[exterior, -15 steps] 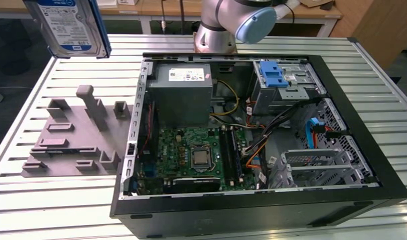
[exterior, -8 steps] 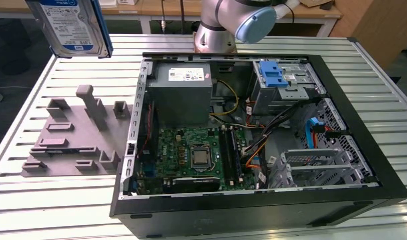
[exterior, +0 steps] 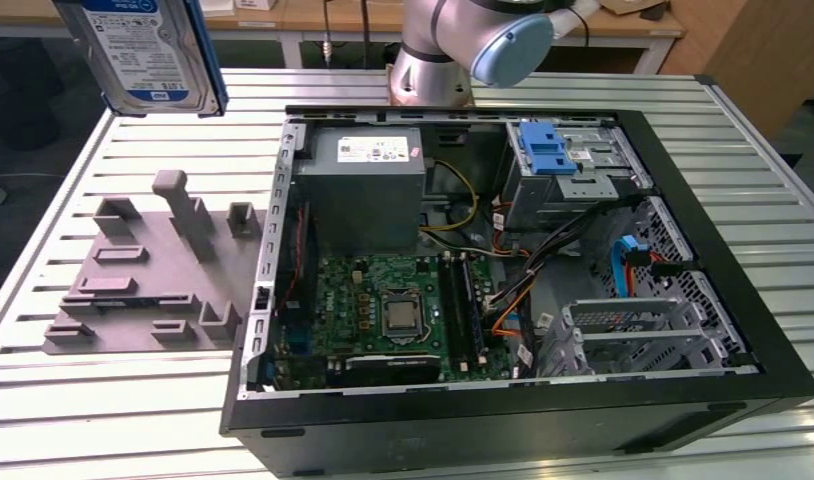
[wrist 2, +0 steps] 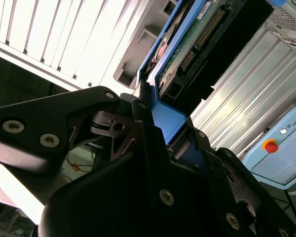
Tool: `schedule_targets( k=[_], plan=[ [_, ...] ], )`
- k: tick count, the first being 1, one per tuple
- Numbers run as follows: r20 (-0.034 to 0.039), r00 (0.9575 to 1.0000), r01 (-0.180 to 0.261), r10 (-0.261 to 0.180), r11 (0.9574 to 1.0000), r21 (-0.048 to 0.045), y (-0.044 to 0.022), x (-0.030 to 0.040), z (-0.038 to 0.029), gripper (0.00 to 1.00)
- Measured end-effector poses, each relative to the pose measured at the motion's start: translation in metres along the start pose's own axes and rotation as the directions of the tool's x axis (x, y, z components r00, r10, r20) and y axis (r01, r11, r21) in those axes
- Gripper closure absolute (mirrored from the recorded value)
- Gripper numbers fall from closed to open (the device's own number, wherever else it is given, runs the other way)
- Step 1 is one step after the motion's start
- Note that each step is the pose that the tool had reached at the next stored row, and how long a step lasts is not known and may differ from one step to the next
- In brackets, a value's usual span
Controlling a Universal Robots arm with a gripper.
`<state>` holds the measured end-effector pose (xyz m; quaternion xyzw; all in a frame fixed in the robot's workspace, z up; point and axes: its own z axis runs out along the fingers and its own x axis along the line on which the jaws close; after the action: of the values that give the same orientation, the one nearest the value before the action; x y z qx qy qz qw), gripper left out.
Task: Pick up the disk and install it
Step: 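Pick up the disk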
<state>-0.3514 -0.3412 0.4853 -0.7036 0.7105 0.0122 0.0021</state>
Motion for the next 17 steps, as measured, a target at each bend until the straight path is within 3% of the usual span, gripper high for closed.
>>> schedule_targets(
  k=[17],
  plan=[
    [0.0001, 1.0000, 0.000, 0.000, 1.0000, 0.0000, -0.0214, -0.0003, -0.0003, 0.64]
  ],
)
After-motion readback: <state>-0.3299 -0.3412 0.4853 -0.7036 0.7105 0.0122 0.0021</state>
